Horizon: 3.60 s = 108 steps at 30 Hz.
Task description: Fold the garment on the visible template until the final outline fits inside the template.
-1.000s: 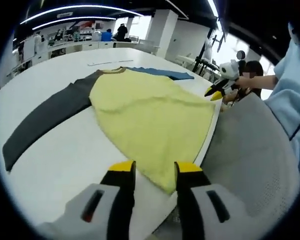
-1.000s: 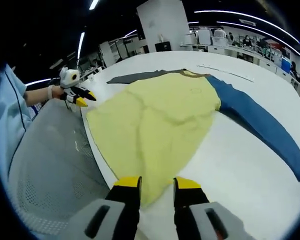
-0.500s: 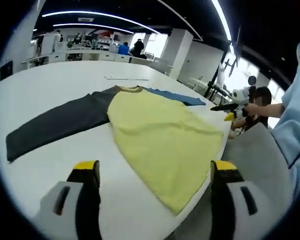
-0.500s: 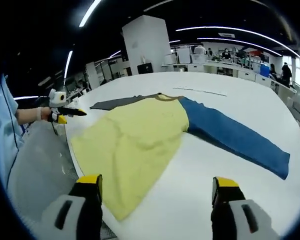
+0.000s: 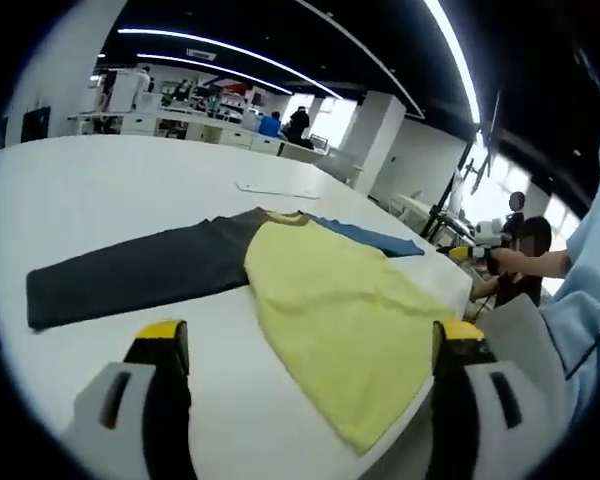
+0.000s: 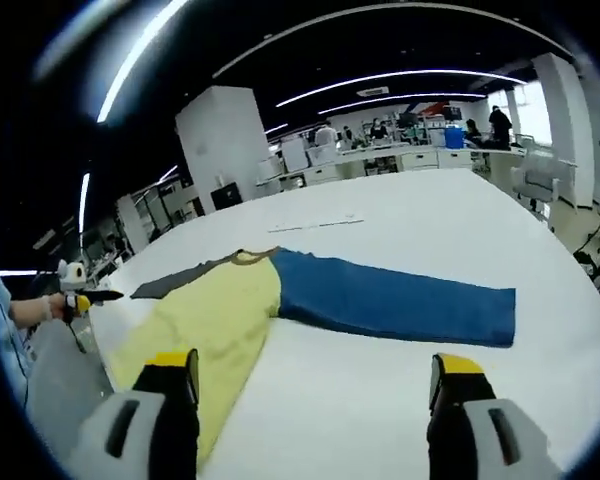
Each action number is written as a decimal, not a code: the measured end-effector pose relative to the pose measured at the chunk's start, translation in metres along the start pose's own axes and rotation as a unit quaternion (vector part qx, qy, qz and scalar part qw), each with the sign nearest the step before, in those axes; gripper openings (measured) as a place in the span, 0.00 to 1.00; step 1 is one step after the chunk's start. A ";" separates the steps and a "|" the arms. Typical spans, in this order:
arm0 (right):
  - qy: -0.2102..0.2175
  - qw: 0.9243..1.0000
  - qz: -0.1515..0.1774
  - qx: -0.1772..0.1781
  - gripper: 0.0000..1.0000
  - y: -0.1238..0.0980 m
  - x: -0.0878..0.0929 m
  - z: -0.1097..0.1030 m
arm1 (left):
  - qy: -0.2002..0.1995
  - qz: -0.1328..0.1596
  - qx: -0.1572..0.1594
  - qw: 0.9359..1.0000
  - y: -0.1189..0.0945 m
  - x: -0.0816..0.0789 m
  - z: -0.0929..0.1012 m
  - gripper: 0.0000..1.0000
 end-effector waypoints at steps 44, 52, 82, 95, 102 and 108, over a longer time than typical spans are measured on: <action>0.153 0.967 -0.019 0.202 0.25 0.048 0.005 0.127 | -0.078 0.071 -0.045 0.993 -0.039 0.008 -0.023 0.93; 0.128 0.965 -0.049 0.224 0.04 0.067 0.010 0.162 | -0.090 0.073 -0.046 0.992 -0.036 0.015 -0.022 0.91; 0.075 0.994 0.025 0.072 0.00 0.078 -0.095 0.041 | -0.063 0.119 -0.007 0.991 -0.035 0.002 -0.014 0.91; 0.044 0.997 0.015 -0.055 0.00 0.125 -0.115 -0.071 | -0.056 0.123 -0.004 0.991 -0.042 0.003 -0.014 0.90; 0.034 0.995 -0.005 -0.096 0.00 0.146 -0.107 -0.115 | -0.056 0.129 -0.004 0.990 -0.042 0.001 -0.008 0.89; 0.037 0.991 -0.018 -0.127 0.00 0.161 -0.102 -0.147 | -0.054 0.125 -0.003 0.991 -0.044 0.003 -0.008 0.89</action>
Point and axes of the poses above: the point that each gripper's makers call its tool centre point, and the gripper's own axes: y roughly forward along the fingers, z roughly to its right, x roughly out of its underside, the point moved 5 cm from there along -y, roughly backward along the fingers, and after that the axes turned 11 degrees about x, right-handed, at the moved point
